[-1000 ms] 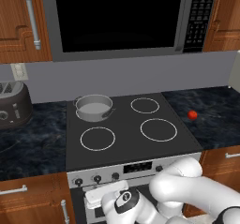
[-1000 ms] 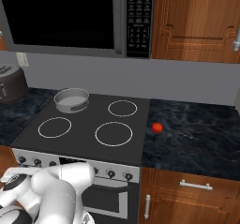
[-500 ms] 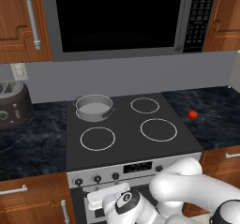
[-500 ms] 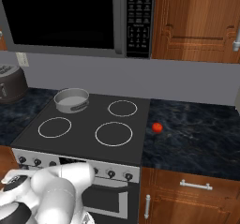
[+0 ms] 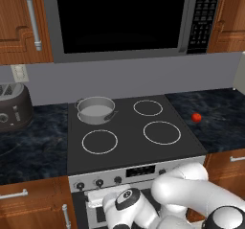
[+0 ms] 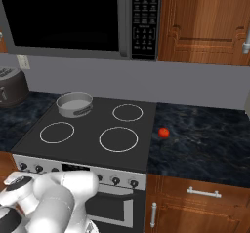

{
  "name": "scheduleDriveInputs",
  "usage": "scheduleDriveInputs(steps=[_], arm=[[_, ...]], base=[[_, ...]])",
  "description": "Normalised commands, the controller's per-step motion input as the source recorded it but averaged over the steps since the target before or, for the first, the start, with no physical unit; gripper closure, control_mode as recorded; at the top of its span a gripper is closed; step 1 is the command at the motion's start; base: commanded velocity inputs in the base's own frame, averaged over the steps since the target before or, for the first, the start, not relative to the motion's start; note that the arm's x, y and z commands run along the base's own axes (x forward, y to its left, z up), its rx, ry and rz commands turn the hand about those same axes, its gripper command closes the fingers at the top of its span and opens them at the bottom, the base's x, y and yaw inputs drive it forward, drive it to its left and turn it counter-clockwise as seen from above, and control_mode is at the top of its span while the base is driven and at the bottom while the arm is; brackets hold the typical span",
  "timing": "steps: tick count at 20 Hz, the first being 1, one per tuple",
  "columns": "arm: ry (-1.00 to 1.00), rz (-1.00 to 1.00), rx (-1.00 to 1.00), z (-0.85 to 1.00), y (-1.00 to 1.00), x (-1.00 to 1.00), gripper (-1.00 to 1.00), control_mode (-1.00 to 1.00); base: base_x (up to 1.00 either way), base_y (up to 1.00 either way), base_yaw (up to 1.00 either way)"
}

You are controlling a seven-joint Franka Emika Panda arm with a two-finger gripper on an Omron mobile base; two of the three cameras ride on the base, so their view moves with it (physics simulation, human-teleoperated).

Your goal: Turn on the burner for the pot on the stove. Wait thirty seconds for the pot to heat up. Then add the tomato to the pot.

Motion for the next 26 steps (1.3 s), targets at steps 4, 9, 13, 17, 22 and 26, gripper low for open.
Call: scheduleDriveInputs(steps=[4,9,13,17,22,26], arm=[[0.08,0.00,0.05,-0.01,-0.28,0.34,-1.00,-1.00],[0.04,0.00,0.02,-0.03,-0.11,0.33,-1.00,-1.00],[0.00,0.00,0.00,-0.08,0.00,0.21,-1.00,-1.00],[0.00,0.03,0.00,-0.26,0.00,0.00,-1.00,-1.00],[0.00,0.04,0.00,-0.29,0.04,0.00,-1.00,-1.00],[0.00,0.00,0.00,-0.01,0.09,0.00,-1.00,-1.00]], base=[[0.00,0.00,0.00],[0.00,0.00,0.00],[0.00,0.00,0.00],[0.00,0.00,0.00],[0.00,0.00,0.00],[0.00,0.00,0.00]])
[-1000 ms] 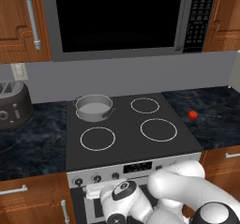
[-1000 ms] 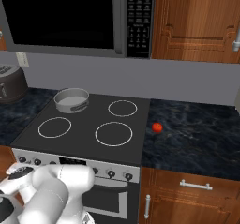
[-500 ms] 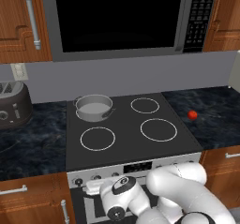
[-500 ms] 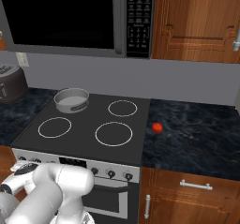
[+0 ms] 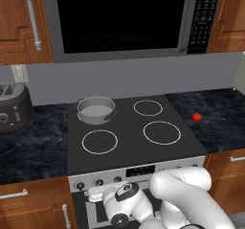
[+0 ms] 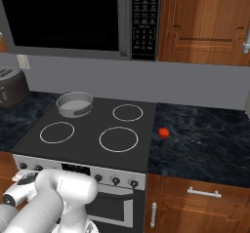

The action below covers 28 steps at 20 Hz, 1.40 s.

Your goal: Turn on the burner for the pot on the stove. Wait thirty seconds for the pot to heat up. Then add the tomato to the pot.

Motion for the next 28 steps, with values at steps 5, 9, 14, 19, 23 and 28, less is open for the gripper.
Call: scheduleDriveInputs(steps=[5,9,14,19,23,28], arm=[[0.00,0.00,0.00,-0.02,0.13,0.00,-1.00,-1.00],[0.00,0.00,0.00,-0.13,0.22,0.00,-1.00,-1.00],[-0.02,0.00,0.00,-0.02,0.24,0.00,-1.00,-1.00],[-0.03,0.00,0.00,-0.03,0.38,-0.07,-1.00,-1.00],[0.00,0.00,0.00,-0.02,0.42,-0.03,-1.00,-1.00],[0.00,0.00,0.00,-0.02,0.23,0.00,-1.00,-1.00]], base=[[0.00,0.00,0.00],[0.00,0.00,0.00],[0.00,0.00,0.00],[0.00,0.00,0.00],[0.00,0.00,0.00],[0.00,0.00,0.00]])
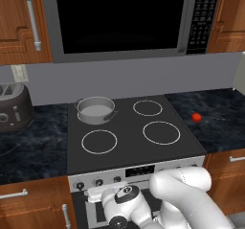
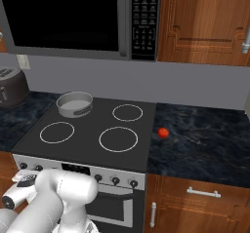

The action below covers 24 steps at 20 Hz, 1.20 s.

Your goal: Turn on the burner for the pot on the stove. Wait thirty seconds for the pot to heat up. Then add the tomato to the pot.

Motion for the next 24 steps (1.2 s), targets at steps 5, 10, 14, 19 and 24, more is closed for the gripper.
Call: scheduleDriveInputs(steps=[5,10,14,19,24], arm=[[0.02,0.00,0.00,-0.09,0.31,-0.27,-1.00,-1.00],[0.03,0.00,0.00,-0.07,0.30,-0.47,-1.00,-1.00],[0.00,-0.01,0.00,0.00,0.03,-0.15,-1.00,-1.00],[-0.07,0.00,0.00,0.00,0.00,0.00,-1.00,-1.00],[-0.09,0.00,0.00,0.00,0.00,0.11,-1.00,-1.00]], base=[[0.00,0.00,0.00],[0.00,0.00,0.00],[0.00,0.00,0.00],[0.00,0.00,0.00],[0.00,0.00,0.00]])
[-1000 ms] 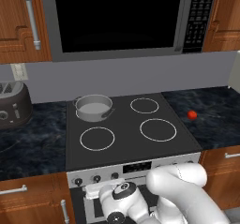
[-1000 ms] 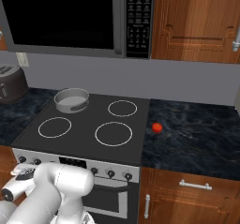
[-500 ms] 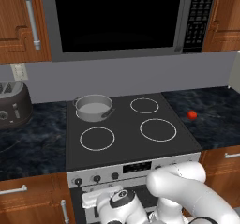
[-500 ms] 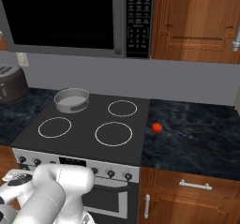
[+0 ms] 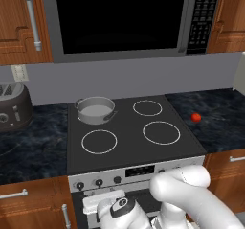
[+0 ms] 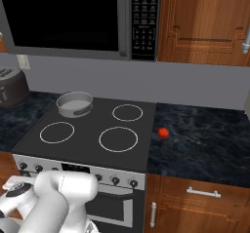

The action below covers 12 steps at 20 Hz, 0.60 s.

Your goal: Turn on the burner for the pot on the stove. Wait thirty seconds for the pot to heat up. Then add the tomato to the pot.

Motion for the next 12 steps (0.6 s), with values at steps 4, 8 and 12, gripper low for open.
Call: scheduleDriveInputs(steps=[4,8,12], arm=[[-0.05,0.00,0.00,0.00,-0.04,0.08,-1.00,-1.00],[-0.01,0.00,0.00,0.00,-0.01,0.24,-1.00,-1.00],[0.00,0.00,0.00,0.00,0.00,0.29,-1.00,-1.00]], base=[[0.00,0.00,0.00],[0.00,0.00,0.00],[0.00,0.00,0.00]])
